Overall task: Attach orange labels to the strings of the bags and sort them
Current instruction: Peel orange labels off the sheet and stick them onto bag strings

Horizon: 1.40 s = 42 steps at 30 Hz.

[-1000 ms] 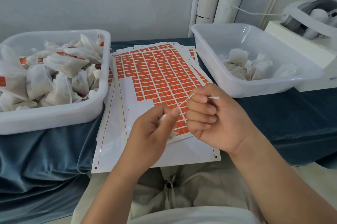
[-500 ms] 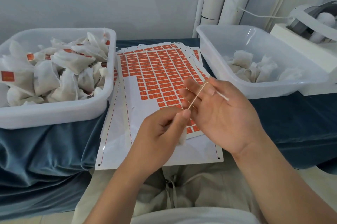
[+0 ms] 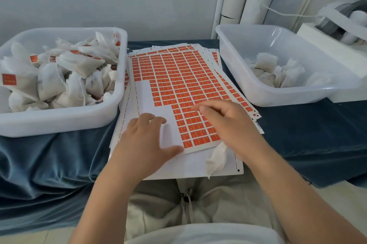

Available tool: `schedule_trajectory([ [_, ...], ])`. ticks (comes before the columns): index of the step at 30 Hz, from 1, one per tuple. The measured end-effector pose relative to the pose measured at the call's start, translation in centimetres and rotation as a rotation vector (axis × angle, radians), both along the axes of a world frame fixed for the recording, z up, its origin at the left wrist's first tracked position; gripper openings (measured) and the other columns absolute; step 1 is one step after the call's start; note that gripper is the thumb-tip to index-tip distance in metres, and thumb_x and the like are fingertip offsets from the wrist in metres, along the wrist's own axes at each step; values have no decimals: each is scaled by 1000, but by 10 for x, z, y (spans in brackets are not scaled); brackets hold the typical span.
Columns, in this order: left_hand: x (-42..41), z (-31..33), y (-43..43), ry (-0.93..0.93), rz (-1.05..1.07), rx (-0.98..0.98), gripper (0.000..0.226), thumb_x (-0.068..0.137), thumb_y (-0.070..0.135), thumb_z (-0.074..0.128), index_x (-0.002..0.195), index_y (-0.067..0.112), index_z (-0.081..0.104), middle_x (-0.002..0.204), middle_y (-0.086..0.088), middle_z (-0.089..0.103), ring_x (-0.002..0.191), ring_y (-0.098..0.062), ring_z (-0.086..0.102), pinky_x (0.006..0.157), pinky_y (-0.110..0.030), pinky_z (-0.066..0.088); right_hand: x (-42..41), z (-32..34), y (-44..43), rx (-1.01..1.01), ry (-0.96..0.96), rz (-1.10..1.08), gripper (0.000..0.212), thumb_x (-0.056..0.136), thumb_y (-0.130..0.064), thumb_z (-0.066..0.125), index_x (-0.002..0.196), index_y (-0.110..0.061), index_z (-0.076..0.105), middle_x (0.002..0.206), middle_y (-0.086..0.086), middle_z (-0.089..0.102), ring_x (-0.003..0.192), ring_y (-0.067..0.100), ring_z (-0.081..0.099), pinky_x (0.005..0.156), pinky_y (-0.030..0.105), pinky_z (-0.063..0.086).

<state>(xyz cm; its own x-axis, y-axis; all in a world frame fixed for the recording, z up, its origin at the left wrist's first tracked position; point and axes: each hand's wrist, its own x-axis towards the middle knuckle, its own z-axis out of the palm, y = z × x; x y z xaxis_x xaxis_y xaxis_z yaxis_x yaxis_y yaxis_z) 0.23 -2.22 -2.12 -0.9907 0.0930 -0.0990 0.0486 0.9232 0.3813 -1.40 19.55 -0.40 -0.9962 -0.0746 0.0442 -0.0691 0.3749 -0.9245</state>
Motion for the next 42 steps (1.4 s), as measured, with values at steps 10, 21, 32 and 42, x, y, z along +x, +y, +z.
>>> schedule_trajectory([
  [10,3,-6,17,110,-124,-118,83,79,80,68,148,46,36,158,12,29,148,-18,25,124,-46,26,-12,-9,2,-211,-56,-60,23,101,-59,56,93,-47,75,102,-24,77,92,3,77,79,34,63],
  [21,-11,-3,-2,478,-242,16,24,95,29,73,120,29,75,119,8,75,110,-19,68,98,-36,51,-7,-32,-2,635,298,224,30,97,-52,68,123,-39,74,113,-21,75,89,-3,63,74,7,39],
  [32,-5,7,26,2,480,1311,89,59,74,78,123,14,57,107,-6,73,82,-6,76,65,-22,60,-5,-35,-9,379,584,-126,20,102,-35,66,112,-26,80,106,-17,77,87,3,68,75,15,51],
  [42,-5,-6,38,-245,484,1898,11,86,20,79,89,13,87,106,-11,81,94,-18,80,71,-24,62,-2,-32,-7,534,648,1,17,99,-40,70,85,-29,70,62,-30,35,48,-6,38,53,8,28],
])
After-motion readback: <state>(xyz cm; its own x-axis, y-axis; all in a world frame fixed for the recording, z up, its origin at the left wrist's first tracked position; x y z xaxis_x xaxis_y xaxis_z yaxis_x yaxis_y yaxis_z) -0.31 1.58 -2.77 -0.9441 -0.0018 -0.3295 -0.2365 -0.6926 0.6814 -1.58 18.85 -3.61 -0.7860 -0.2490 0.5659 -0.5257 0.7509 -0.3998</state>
